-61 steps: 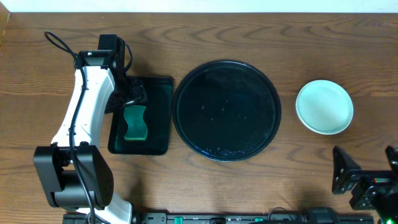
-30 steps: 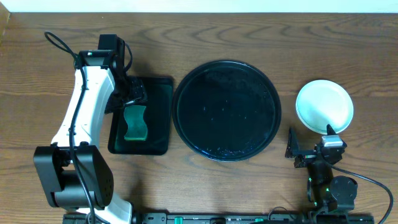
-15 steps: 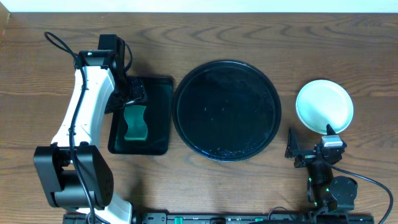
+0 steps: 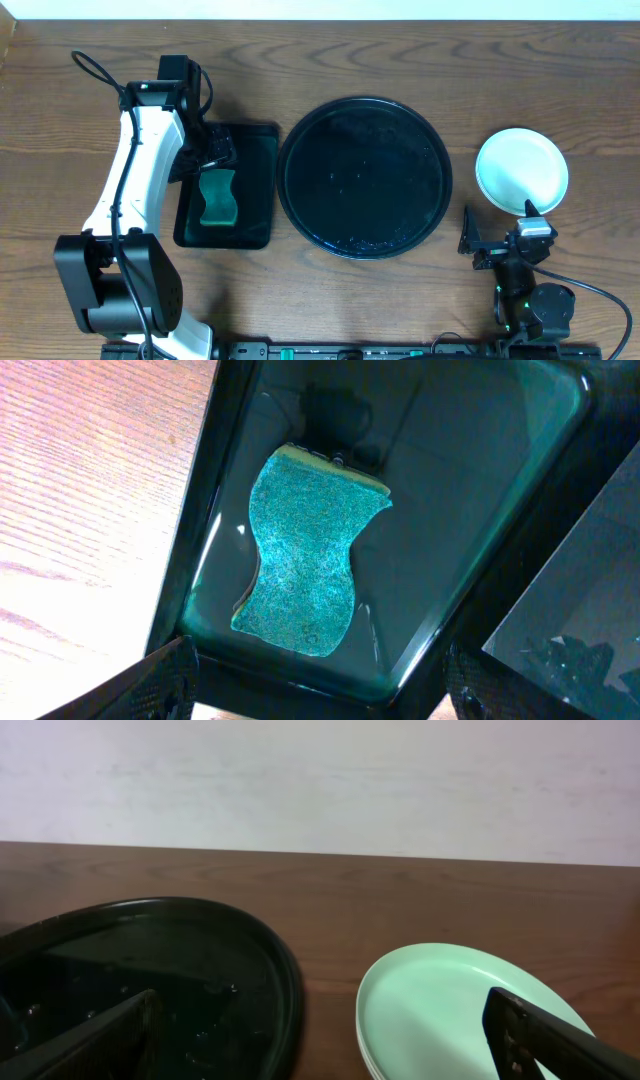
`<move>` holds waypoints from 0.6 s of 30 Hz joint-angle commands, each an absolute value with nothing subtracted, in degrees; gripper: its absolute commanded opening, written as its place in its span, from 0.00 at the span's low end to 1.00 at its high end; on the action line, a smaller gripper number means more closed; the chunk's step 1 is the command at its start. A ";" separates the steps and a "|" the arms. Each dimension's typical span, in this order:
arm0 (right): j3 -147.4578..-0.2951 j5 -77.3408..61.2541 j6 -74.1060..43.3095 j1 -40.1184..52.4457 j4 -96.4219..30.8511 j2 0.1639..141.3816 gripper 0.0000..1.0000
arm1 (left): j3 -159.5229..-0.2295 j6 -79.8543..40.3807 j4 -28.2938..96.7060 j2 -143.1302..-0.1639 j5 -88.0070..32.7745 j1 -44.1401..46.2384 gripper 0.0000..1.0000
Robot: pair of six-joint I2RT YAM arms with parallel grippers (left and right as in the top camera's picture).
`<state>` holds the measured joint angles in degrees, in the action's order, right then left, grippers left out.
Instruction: Clean dirty plates on tray and stack at the side
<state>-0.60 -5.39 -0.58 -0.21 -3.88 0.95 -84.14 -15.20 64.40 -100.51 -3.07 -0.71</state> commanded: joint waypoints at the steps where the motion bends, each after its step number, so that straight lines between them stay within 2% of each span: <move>1: -0.32 -5.65 0.08 -0.67 -3.81 0.34 0.99 | -84.71 -15.73 64.58 -100.84 -3.01 -0.91 0.79; 9: -0.32 -5.65 0.08 -0.67 -3.81 0.34 0.99 | -84.51 -13.96 60.42 -98.32 0.36 -0.89 0.79; 13: -0.32 -5.65 0.08 -0.67 -3.81 0.34 0.99 | -79.05 -5.52 45.76 -86.61 -8.27 0.01 0.79; 18: -0.32 -5.65 0.08 -0.67 -3.81 0.34 0.99 | -62.52 2.55 31.44 -67.00 -10.09 1.10 0.79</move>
<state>-0.58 -5.41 -0.58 -0.21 -3.79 0.67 -72.03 -4.38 36.03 -77.03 -7.64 0.80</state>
